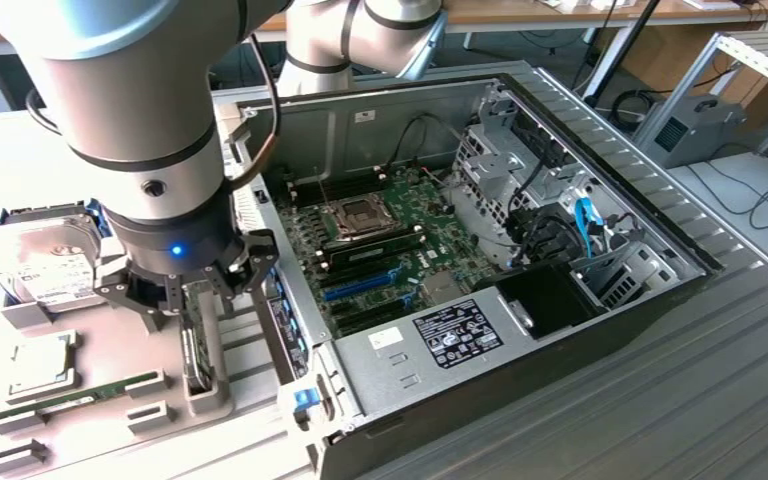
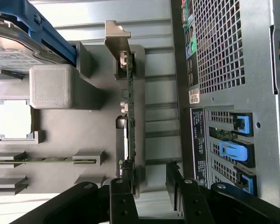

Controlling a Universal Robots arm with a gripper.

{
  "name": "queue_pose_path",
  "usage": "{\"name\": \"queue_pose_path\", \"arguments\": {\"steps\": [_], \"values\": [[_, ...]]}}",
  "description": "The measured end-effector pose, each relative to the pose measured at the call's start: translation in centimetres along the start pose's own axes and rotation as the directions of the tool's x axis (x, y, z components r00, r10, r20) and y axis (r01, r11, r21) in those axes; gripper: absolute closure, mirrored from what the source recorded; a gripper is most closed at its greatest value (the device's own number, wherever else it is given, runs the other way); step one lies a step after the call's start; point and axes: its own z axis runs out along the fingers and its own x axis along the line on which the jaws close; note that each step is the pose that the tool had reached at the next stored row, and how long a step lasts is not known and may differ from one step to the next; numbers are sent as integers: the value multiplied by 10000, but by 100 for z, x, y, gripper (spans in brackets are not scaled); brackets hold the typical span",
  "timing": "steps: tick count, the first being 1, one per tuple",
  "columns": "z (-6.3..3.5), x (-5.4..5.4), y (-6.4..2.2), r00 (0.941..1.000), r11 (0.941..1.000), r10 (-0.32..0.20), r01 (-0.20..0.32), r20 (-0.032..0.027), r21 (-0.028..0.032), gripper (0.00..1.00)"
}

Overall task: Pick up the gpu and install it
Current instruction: 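Pick up the gpu and move the gpu toward the slot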

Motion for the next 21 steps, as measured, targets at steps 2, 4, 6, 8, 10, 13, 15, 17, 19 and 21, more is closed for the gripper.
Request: {"name": "queue_pose_path", "arguments": {"steps": [2,4,6,8,10,13,15,17,19,21], "values": [[7,0,0,10000,10000,0,0,0,0,58],[14,1,-1,10000,10000,0,0,1,-1,58],[20,1,-1,10000,10000,1,-1,0,0,58],[27,1,-1,10000,10000,0,0,0,0,58],[35,1,-1,10000,10000,0,0,1,0,58],[45,1,-2,10000,10000,1,-1,0,0,58],[51,1,-2,10000,10000,1,-1,0,0,58],[58,2,-2,10000,10000,1,-1,0,0,58],[64,2,-3,10000,10000,0,0,0,0,58],[71,2,-3,10000,10000,2,-2,0,0,58]]}}
